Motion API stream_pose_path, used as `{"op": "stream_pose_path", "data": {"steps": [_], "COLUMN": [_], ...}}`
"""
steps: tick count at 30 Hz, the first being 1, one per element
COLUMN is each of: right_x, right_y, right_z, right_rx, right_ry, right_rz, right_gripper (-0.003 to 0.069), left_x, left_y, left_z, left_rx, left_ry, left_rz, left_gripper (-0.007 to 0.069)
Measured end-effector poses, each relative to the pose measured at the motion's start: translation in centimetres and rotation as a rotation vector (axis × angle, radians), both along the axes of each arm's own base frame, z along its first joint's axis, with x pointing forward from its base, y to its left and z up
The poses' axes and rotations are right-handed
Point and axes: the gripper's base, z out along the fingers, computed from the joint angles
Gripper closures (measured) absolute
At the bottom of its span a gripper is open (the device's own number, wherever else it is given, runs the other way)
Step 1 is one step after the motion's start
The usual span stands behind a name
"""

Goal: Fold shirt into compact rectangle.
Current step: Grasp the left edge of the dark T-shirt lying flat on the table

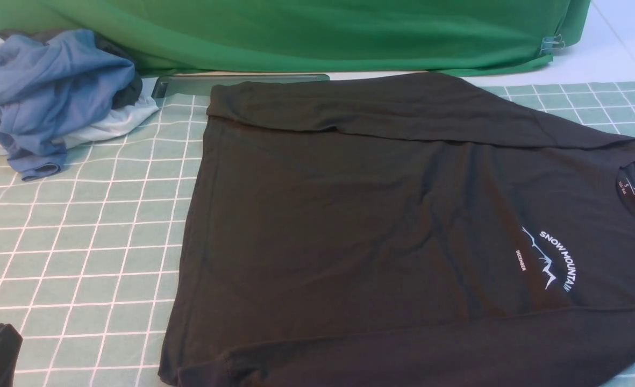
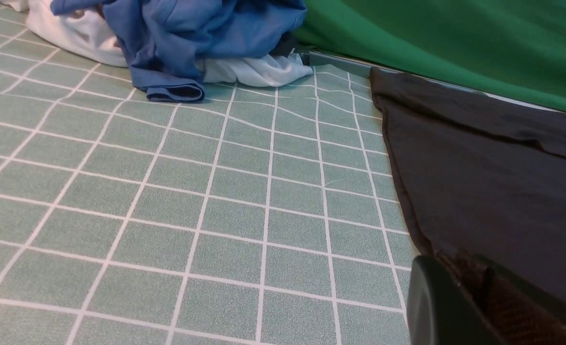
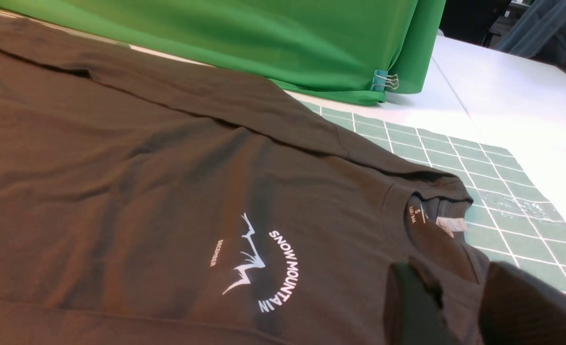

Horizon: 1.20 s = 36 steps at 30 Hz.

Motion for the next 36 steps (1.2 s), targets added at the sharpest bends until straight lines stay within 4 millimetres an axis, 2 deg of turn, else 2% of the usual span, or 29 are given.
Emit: {"op": "stream_pose_path", "data": {"steps": [33, 35, 36], "right_x": [0.00, 0.00, 0.00], "right_y": [0.00, 0.00, 0.00], "right_z": [0.00, 0.00, 0.01], "right_rx": [-0.009, -0.016, -0.019], "right_ry": [0.000, -0.001, -0.001], "right_rz": [0.001, 0.002, 0.003], "right_gripper": [0.0419, 0.0419, 0.0419], "left_x": [0.02, 0.05, 0.08], "left_y": [0.03, -0.02, -0.16], "left_z": [0.11, 0.34, 0.55], "left_rx": [0.018, -0.012, -0.116], "left_ry": [-0.012, -0.037, -0.062], "left_rz": [0.001, -0.001, -0.002], "left_gripper": [0.0606, 0.0606, 0.0606]}}
